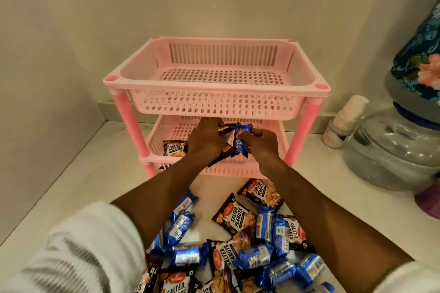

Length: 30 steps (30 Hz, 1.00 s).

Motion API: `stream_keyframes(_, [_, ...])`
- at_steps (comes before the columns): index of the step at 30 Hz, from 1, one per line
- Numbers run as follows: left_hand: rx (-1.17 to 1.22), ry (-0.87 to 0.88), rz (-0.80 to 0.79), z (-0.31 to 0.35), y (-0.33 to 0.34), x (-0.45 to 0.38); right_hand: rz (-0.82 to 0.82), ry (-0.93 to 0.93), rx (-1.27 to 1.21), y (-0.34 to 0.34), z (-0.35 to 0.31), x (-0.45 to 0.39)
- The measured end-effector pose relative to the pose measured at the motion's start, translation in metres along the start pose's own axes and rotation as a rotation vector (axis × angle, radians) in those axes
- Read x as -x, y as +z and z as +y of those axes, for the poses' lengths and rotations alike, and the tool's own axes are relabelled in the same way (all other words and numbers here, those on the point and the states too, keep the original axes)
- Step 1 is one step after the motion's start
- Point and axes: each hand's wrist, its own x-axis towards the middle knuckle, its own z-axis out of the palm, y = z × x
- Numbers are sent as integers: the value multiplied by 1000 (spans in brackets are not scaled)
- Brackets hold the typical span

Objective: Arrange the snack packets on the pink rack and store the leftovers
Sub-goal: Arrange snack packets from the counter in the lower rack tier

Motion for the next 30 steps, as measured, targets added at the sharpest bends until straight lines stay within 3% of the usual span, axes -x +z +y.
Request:
stream_keyframes(6, [-123, -17, -73, -10, 41, -41, 30, 61, 175, 11, 19, -44])
stream_keyframes(12, [-233, -34, -326, -29, 72, -52, -177, 207, 436, 20, 34, -68])
stream_keyframes(17, [-308, 85, -498, -40, 70, -66, -252, 185, 630, 20, 36, -72])
stream_keyframes(24, [-272, 232, -791, -49, 68, -61, -194, 124, 749, 24, 36, -67])
stream_keyframes(30, [-461, 190, -837, -45, 75, -65, -212, 118, 801, 22, 38, -66])
